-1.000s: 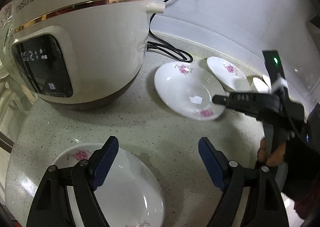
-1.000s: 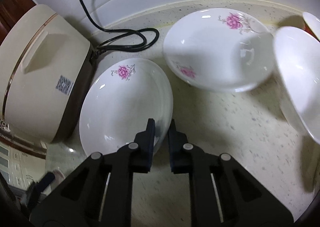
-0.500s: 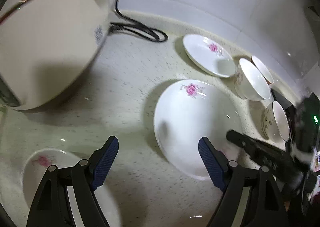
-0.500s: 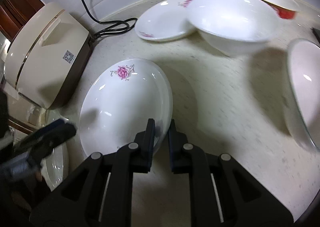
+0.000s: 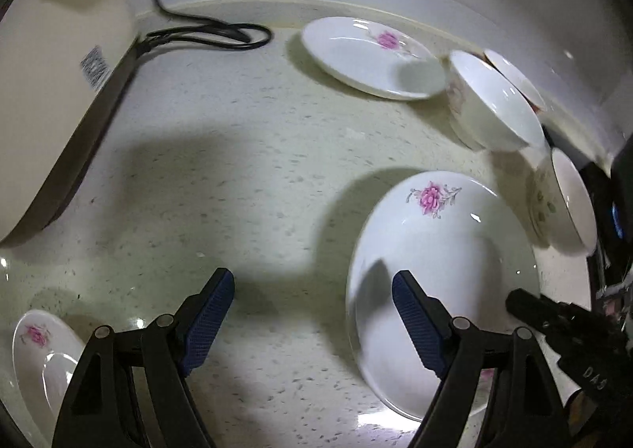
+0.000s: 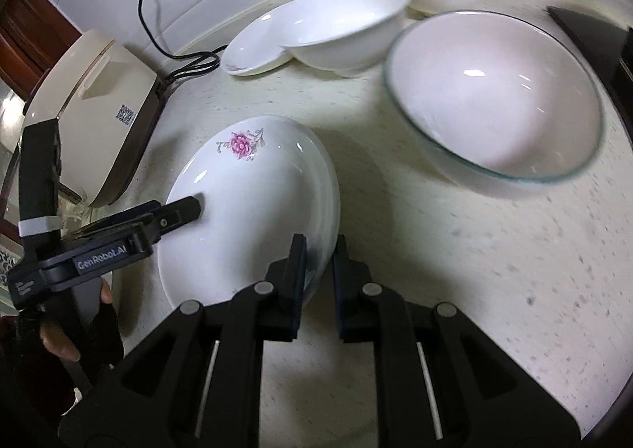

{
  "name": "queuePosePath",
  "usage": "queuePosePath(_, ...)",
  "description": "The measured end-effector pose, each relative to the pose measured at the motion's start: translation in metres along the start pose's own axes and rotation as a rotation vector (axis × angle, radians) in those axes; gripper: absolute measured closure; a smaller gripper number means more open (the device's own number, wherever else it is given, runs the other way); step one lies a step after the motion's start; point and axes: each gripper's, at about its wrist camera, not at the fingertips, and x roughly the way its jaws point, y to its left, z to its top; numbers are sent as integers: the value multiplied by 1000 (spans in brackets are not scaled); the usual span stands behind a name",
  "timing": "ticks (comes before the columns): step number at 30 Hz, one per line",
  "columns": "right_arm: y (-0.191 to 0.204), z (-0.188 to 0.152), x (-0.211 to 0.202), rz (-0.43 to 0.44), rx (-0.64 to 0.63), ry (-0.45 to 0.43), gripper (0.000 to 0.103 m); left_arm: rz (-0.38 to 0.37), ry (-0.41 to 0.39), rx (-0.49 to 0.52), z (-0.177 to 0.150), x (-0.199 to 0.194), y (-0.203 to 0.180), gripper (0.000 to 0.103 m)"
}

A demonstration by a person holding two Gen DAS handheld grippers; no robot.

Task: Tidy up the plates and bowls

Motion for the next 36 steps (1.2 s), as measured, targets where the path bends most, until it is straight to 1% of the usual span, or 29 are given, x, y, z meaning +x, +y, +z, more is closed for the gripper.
queuePosePath(2,-6,-3,-4,-1,13,-2,87,-11,-1,27,-1,2,-11,21)
queuePosePath(4,-13,-5,-8,6,35,1,87,-20,-5,47,-4,2,-21,24)
queuePosePath(6,-15,-6,-9,3,43,0,86,-35,-16,71,-6,2,-32,35)
queuePosePath(10,-22,-9,-14,-1,55,-2,83,-89,-15,91,-5,3,-44,52)
queuePosePath(11,-24,-10,-15,1,63,-3,81,-102,-14,91,-6,3,-45,63)
queuePosePath(12,-24,-10,-15,3,67,-2,81,-112,-10,93,-7,2,-47,70)
queuePosePath(13,-25,-11,-16,0,70,-2,81,-105,-9,96,-8,2,-48,73)
queuePosePath(15,-26,-12,-16,1,74,-1,81,-130,-5,103,-10,2,-50,79)
queuePosePath(16,-27,-13,-17,6,79,1,81,-142,-1,106,-12,3,-52,80)
queuePosePath(21,-26,-14,-17,18,86,1,70,-126,-12,126,-18,0,-59,80)
queuePosePath(24,-24,-14,-17,7,80,9,69,-124,-12,110,-17,-1,-56,80)
queuePosePath(28,-21,-16,-16,1,77,7,69,-139,-5,95,-18,-2,-53,80)
queuePosePath(29,-19,-16,-16,-5,62,10,70,-146,3,101,-19,-2,-55,80)
queuePosePath(30,-16,-17,-15,-15,48,19,77,-142,2,110,-20,-5,-54,80)
queuePosePath(31,-14,-18,-16,-44,30,11,80,-136,0,117,-21,-6,-55,81)
queuePosePath(32,-16,-20,-16,-49,28,7,84,-138,-1,116,-22,-6,-54,82)
queuePosePath(33,-18,-20,-16,-45,40,6,87,-145,-2,112,-22,-7,-53,84)
queuePosePath(35,-23,-20,-18,-39,69,-2,87,-157,-5,114,-24,-10,-53,85)
queuePosePath(36,-23,-20,-19,-42,69,-5,87,-150,-10,123,-25,-12,-54,85)
